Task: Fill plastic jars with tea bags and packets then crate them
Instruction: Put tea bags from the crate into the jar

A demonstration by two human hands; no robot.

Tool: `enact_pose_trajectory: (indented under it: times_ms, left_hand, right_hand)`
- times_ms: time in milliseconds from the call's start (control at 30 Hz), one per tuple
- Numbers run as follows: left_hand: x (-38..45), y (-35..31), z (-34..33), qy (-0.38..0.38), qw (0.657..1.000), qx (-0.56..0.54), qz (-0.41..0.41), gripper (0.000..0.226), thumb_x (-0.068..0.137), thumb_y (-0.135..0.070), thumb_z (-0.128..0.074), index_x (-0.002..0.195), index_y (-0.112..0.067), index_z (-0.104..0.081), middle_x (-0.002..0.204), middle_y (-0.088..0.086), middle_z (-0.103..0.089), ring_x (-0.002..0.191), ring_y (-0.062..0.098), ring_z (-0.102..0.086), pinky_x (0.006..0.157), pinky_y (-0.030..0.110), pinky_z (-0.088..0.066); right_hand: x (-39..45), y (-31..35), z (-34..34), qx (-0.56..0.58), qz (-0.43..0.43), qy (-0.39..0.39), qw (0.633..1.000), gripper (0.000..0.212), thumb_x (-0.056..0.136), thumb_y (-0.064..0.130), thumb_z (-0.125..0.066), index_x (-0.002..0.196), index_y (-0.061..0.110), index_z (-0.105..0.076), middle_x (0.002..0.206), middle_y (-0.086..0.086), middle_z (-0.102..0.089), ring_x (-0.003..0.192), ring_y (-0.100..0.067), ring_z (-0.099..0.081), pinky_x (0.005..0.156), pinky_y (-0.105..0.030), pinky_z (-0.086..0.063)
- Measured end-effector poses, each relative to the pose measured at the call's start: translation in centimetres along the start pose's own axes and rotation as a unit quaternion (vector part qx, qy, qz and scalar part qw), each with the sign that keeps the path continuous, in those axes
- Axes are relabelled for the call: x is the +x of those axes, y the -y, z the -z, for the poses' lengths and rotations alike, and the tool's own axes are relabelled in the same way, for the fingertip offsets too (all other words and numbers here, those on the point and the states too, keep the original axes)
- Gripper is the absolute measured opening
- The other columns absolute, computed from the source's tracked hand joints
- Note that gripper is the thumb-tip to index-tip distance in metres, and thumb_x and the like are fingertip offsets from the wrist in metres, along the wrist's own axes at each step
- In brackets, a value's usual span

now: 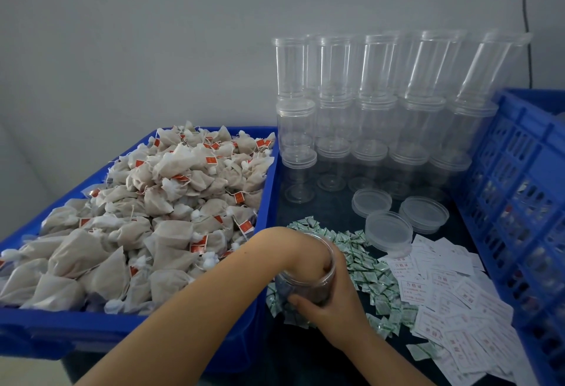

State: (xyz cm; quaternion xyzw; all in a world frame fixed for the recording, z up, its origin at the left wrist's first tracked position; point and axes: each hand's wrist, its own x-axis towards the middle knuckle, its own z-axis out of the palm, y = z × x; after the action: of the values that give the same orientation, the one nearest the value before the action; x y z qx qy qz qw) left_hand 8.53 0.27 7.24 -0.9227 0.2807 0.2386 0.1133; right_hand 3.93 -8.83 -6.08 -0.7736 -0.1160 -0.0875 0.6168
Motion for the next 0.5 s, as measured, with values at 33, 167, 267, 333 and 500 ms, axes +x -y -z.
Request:
enact_pose_trajectory:
  times_ms: [33,167,267,333,500]
  left_hand:
    - [-0.3,0.1,0.1,-0.017,1.0,-0.018,-0.007,0.031,0.099,-0.02,-0.045,0.125,-0.007,-0.056,0.123,0.012,-0.06,0.113,0.027,-0.057,0.09,0.033,-0.044]
    - [-2.8,1.8,1.3,-0.085,0.988,-0.119,-0.044,0.028,0.097,-0.034,-0.048,0.117,-0.021,-0.063,0.111,-0.004,-0.064,0.103,0.015,-0.059,0.085,0.027,-0.044]
    - [-4.8,4.6,2.3,-0.181,0.963,-0.195,-0.045,0.025,0.096,-0.038,-0.049,0.111,-0.025,-0.064,0.095,-0.016,-0.06,0.089,0.001,-0.056,0.078,0.021,-0.042]
    - [-5.4,6.8,2.1,-0.258,0.943,-0.211,-0.009,0.019,0.096,-0.036,-0.05,0.106,-0.027,-0.063,0.087,-0.02,-0.056,0.083,-0.004,-0.054,0.078,0.019,-0.043]
    - [-6.6,12.2,-1.1,-0.328,0.922,-0.146,0.146,0.021,0.093,-0.035,-0.055,0.108,-0.023,-0.062,0.1,-0.009,-0.064,0.087,0.006,-0.059,0.08,0.025,-0.049]
  right_hand:
    - [0.0,0.0,0.0,0.0,0.0,0.0,1.0,0.099,0.056,0.059,-0.085,0.134,0.069,-0.024,0.139,0.017,-0.05,0.125,-0.009,-0.056,0.101,-0.044,-0.051]
    - [0.1,-0.2,0.0,0.006,0.007,0.006,1.0,0.099,0.058,0.055,-0.087,0.137,0.063,-0.029,0.133,0.023,-0.052,0.122,-0.009,-0.058,0.099,-0.041,-0.053]
    - [-0.1,-0.6,0.1,-0.007,0.003,0.005,1.0,0.097,0.056,0.051,-0.085,0.132,0.069,-0.028,0.12,0.032,-0.047,0.116,0.001,-0.055,0.095,-0.034,-0.053]
    - [-0.1,-0.8,0.1,-0.009,-0.003,0.004,1.0,0.096,0.055,0.053,-0.084,0.129,0.074,-0.025,0.115,0.035,-0.045,0.115,0.005,-0.052,0.095,-0.031,-0.053]
    - [-0.2,-0.7,0.1,-0.002,-0.001,-0.001,1.0,0.095,0.053,0.054,-0.083,0.125,0.077,-0.026,0.123,0.023,-0.048,0.115,0.008,-0.051,0.09,-0.019,-0.051]
